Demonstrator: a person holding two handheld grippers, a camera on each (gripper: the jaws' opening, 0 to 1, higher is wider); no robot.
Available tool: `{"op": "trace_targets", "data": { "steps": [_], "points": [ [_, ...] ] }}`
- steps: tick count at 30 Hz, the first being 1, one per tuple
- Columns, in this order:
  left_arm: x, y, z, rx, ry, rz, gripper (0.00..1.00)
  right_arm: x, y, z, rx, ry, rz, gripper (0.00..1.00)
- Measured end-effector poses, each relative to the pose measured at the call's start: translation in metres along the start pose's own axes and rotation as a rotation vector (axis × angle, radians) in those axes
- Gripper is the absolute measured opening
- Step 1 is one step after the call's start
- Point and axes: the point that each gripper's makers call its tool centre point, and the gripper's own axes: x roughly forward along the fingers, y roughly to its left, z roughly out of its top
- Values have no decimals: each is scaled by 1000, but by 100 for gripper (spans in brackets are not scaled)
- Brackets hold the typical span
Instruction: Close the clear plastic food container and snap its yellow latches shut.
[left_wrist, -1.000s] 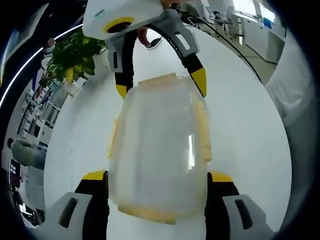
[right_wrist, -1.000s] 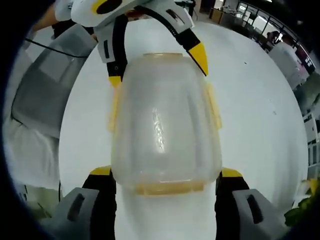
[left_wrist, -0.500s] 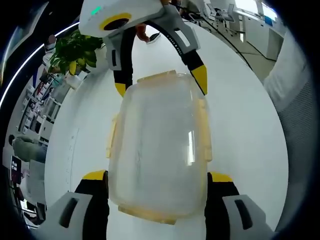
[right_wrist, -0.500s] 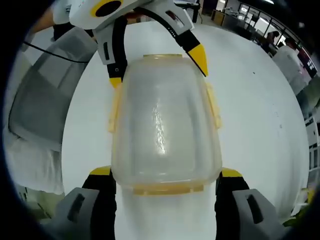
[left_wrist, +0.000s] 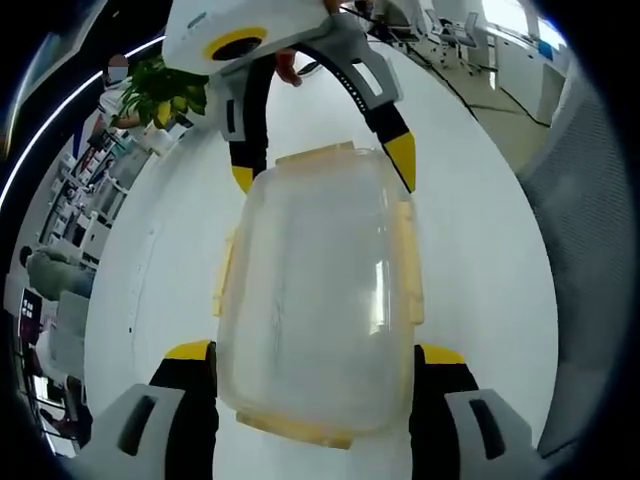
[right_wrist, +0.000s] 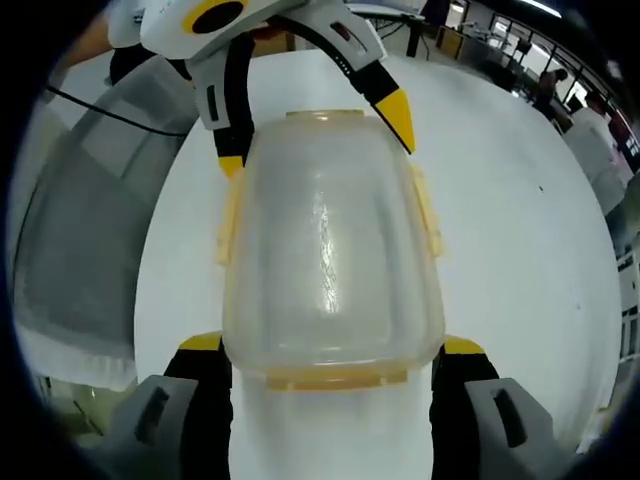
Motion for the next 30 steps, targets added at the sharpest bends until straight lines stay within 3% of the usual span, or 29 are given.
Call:
{"op": "trace_targets", "data": {
  "steps": [15, 21, 30],
  "points": [
    [-38, -20, -53, -67, -11, 4, 75, 28, 30, 54, 31, -28, 51, 78],
    [-44, -21, -63, -64, -16, 3, 75, 33, 33, 64, 34, -8, 46, 78],
    [-44, -14, -65, -48, -36, -7, 75, 33, 29, 65, 52, 27, 36, 77]
  ]
}}
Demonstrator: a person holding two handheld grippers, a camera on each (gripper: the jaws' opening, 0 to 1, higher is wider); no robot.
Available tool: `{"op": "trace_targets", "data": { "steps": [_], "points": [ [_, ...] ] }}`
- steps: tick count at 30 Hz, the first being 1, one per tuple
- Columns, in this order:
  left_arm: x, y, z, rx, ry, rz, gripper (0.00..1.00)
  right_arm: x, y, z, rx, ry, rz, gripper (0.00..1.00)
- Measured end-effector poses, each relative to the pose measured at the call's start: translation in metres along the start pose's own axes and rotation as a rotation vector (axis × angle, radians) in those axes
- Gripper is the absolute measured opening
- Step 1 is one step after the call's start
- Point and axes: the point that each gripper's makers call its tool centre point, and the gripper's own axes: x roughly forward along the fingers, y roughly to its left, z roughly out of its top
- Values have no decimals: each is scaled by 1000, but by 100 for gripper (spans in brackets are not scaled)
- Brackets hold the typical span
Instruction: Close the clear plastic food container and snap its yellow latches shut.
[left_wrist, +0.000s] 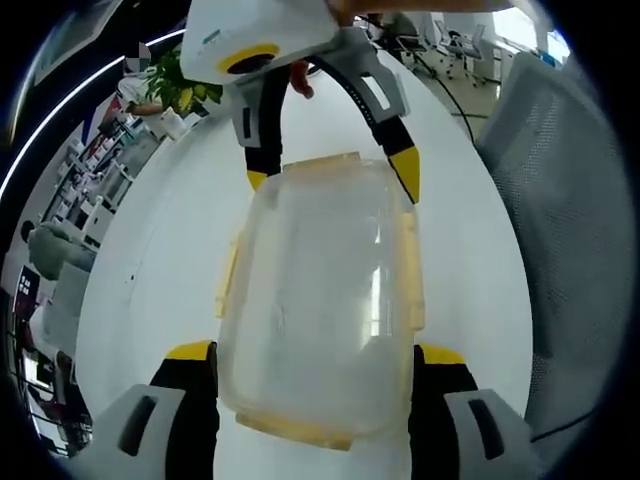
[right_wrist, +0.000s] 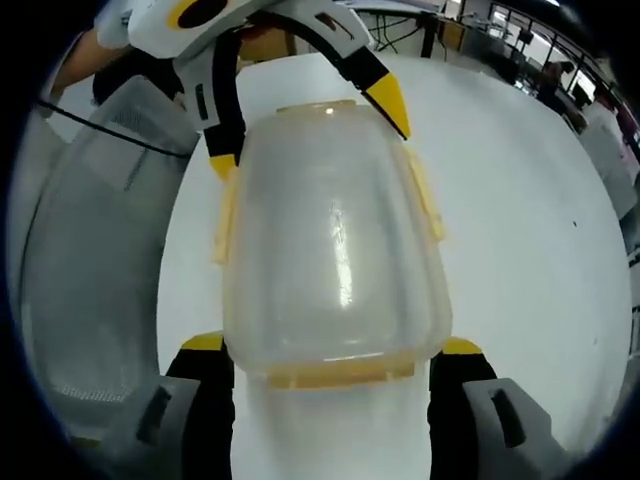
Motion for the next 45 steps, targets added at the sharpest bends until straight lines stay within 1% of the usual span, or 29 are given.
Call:
{"op": "trace_targets", "data": {
  "steps": [5, 9, 17, 27, 31, 35, 45],
  "points": [
    [2, 8, -1, 12, -10, -8, 75, 1, -8, 3, 14, 3, -6, 77],
    [5, 19, -3, 16, -20, -12, 75, 1, -17, 5, 21, 12, -11, 77],
    [12, 43, -6, 21, -22, -14, 75, 0, -42, 10, 24, 25, -23, 77],
    [21, 68, -10, 22, -31, -14, 75, 1, -69, 15, 33, 10, -27, 77],
    [24, 75, -10, 24, -33, -13, 75, 2, -76, 16, 40, 6, -17, 78],
    [26, 81, -11, 26, -26, -7, 75, 3, -82, 17, 38, 15, -21, 78],
    [31, 93, -12, 38, -8, -6, 75, 2, -94, 18, 40, 11, -24, 78]
  ]
}}
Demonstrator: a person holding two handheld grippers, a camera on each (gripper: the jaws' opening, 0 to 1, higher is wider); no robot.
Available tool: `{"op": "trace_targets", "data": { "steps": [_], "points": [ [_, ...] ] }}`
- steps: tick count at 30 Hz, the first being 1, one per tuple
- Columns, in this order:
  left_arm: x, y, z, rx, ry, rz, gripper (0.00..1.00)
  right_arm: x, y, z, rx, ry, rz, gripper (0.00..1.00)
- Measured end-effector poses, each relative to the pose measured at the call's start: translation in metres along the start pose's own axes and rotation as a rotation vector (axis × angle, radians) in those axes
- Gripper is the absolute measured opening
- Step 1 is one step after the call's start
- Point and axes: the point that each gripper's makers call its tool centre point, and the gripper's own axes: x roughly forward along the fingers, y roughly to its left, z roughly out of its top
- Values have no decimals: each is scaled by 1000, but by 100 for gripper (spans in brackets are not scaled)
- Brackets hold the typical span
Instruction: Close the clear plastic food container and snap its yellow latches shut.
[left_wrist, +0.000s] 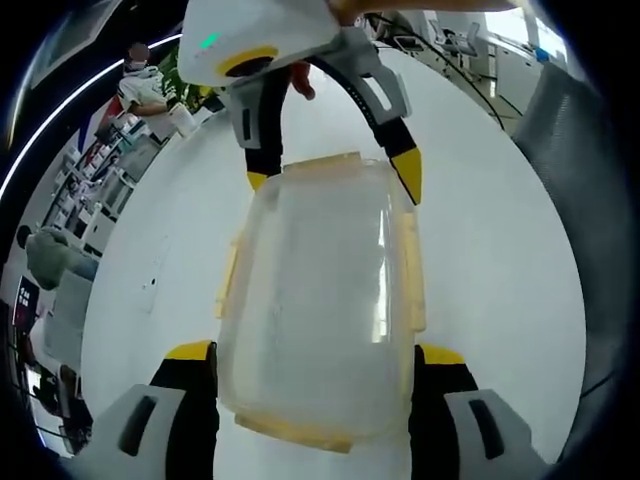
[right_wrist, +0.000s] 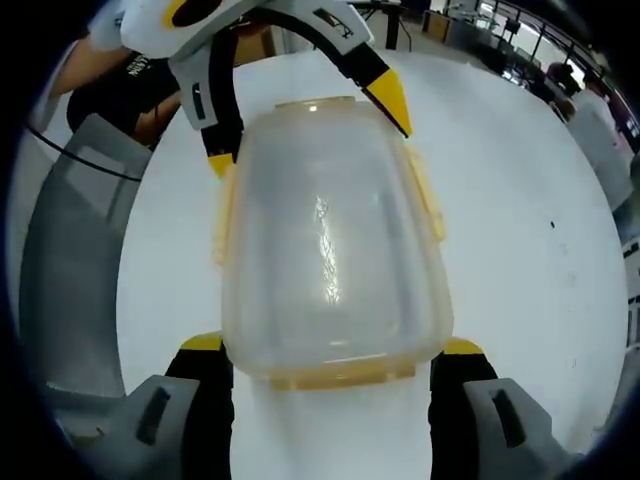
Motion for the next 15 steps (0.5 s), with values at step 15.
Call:
{"op": "trace_targets", "data": {
  "steps": [15],
  "points": [
    [4, 11, -1, 15, 9, 3, 75, 0, -10, 1, 13, -9, -9, 78]
  ]
}}
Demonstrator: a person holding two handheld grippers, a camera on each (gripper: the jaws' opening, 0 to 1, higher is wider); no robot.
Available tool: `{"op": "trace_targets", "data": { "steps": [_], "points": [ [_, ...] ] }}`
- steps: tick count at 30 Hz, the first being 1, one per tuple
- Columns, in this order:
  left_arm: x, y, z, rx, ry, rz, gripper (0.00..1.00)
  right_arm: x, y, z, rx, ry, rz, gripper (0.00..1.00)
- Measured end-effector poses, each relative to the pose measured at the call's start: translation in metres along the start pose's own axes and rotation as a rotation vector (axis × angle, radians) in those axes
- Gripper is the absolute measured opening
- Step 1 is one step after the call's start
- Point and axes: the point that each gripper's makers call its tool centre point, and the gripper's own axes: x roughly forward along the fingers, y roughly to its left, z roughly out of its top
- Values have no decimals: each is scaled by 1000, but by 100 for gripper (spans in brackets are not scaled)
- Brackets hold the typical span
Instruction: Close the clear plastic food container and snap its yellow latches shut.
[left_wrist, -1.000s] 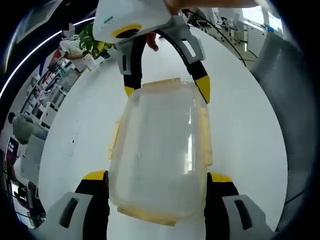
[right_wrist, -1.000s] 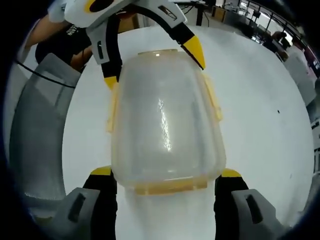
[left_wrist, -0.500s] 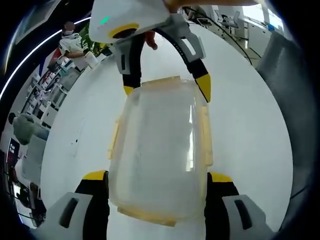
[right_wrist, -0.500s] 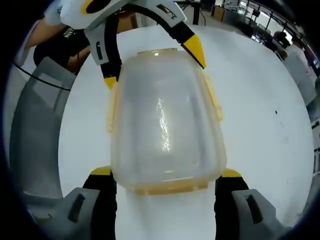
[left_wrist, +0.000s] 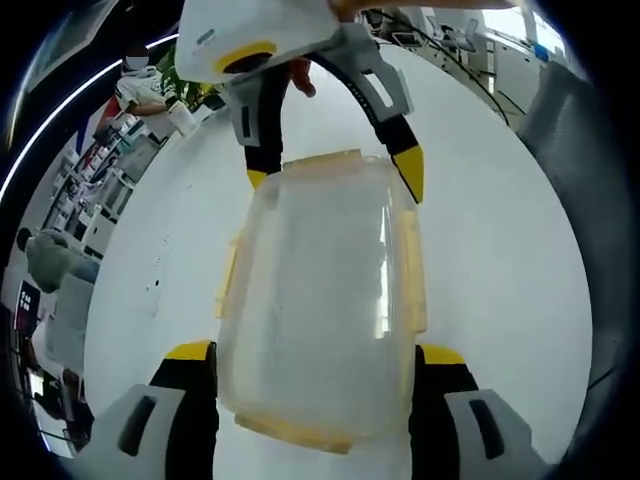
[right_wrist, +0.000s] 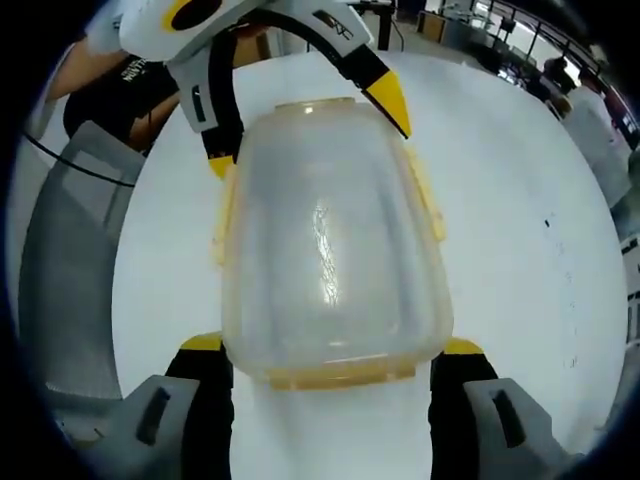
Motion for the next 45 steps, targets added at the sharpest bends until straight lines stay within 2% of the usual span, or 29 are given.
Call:
{"op": "trace_targets", "data": {
  "steps": [13, 17, 20, 23, 28, 31, 36, 39, 40, 45],
  "points": [
    [0, -1, 1, 15, -11, 24, 76, 0, 1, 0, 8, -4, -11, 78],
    [-2, -1, -1, 26, -21, 23, 77, -4, -2, 1, -22, 3, -52, 79],
    [-6, -1, -2, 15, -39, 31, 78, -7, -8, 0, -9, -3, -76, 80],
    [-11, 1, -1, -13, -55, 60, 81, -11, -10, 2, 21, -27, -79, 82],
    [-20, 5, 4, -65, -94, 94, 85, -17, -8, 4, 20, -38, -89, 81],
    [-26, 8, 4, -137, -111, 121, 87, -22, -7, 3, 21, -41, -99, 81],
    [-39, 15, 12, -225, -191, 176, 89, -33, -7, 6, 46, -82, -120, 82],
    [-48, 13, 20, -289, -253, 190, 91, -40, -6, 8, 65, -116, -135, 81],
    [-52, 11, 21, -309, -261, 186, 91, -45, -5, 9, 83, -146, -147, 81],
    [-71, 5, 33, -377, -346, 224, 91, -57, -1, 6, 122, -197, -179, 81]
  ]
}}
